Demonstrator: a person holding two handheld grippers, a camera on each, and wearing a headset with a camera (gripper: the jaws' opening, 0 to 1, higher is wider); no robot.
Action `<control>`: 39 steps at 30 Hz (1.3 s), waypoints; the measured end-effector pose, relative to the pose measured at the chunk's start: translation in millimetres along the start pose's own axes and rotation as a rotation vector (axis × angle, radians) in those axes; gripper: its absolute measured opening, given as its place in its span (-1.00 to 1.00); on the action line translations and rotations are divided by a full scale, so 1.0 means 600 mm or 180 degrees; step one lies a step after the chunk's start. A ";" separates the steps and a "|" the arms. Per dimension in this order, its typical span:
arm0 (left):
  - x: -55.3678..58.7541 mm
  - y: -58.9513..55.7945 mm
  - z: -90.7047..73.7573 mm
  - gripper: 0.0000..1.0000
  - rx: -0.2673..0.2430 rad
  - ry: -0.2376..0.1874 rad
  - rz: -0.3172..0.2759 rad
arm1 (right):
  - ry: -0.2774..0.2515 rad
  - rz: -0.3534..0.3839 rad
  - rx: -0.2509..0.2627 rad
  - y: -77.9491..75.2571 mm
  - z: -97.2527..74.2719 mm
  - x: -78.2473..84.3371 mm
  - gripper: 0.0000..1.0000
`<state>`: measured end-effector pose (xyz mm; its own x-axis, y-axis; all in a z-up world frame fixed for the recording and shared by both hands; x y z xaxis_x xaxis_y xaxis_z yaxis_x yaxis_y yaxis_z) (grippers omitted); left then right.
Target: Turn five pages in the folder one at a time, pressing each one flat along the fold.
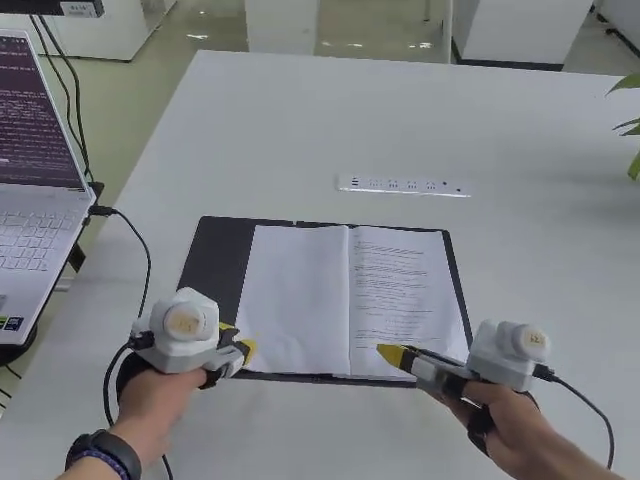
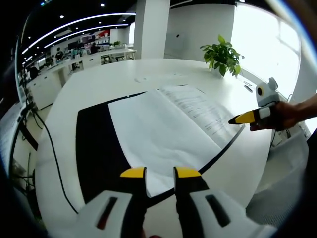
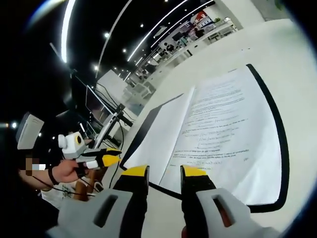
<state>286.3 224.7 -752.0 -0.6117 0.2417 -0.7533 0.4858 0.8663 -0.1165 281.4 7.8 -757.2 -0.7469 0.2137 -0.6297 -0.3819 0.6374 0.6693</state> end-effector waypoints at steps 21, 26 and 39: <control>-0.060 -0.009 -0.093 -0.24 -0.0054 -0.0325 0.0088 | -0.0394 -0.0695 0.0267 0.015 -0.124 -0.083 -0.19; -0.075 -0.006 -0.114 -0.18 -0.0097 -0.0407 0.0083 | -0.0444 -0.0791 0.0324 0.015 -0.153 -0.094 -0.07; -0.100 -0.027 -0.160 0.09 -0.0255 -0.0583 -0.0013 | -0.0412 -0.0931 0.0408 0.025 -0.208 -0.070 0.21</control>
<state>255.1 238.2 -642.9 -0.4862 0.1609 -0.8589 0.4279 0.9009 -0.0734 239.3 -83.8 -671.3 -0.5375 0.0950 -0.8379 -0.4919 0.7717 0.4031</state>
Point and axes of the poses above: the centre of the closed fingertips' face, and the gripper's own axes: z roughly forward along the fingers, y roughly to its left, x roughly out of its underside, the point moved 1 cm from there along -z, roughly backward along the fingers
